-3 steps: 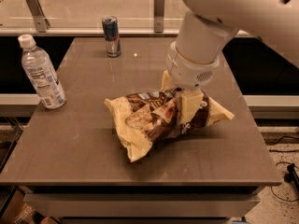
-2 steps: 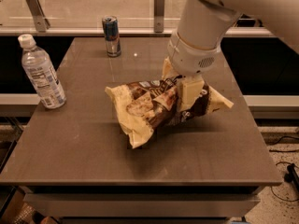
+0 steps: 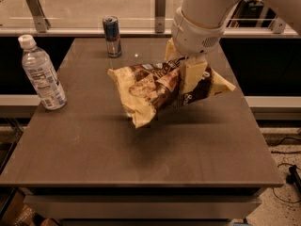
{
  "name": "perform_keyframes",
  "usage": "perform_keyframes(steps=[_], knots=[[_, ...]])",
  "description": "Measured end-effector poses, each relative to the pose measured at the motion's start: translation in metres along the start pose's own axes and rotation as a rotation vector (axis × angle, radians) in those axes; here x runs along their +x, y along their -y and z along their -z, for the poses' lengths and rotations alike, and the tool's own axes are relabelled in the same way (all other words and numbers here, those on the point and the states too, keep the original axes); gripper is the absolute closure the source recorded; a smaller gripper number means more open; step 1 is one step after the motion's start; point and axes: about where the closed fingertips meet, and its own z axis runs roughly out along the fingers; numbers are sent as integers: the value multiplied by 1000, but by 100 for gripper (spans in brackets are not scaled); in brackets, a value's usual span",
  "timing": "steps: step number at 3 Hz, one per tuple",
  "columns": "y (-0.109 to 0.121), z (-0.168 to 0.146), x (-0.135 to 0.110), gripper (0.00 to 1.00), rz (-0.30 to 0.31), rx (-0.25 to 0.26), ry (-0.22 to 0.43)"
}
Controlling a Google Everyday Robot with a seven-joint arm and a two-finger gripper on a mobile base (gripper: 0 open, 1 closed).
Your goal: Move brown chip bag near redbull can
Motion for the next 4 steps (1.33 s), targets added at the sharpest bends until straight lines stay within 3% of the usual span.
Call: perform_keyframes(steps=[4], knots=[[73, 21, 36, 100, -14, 95, 5]])
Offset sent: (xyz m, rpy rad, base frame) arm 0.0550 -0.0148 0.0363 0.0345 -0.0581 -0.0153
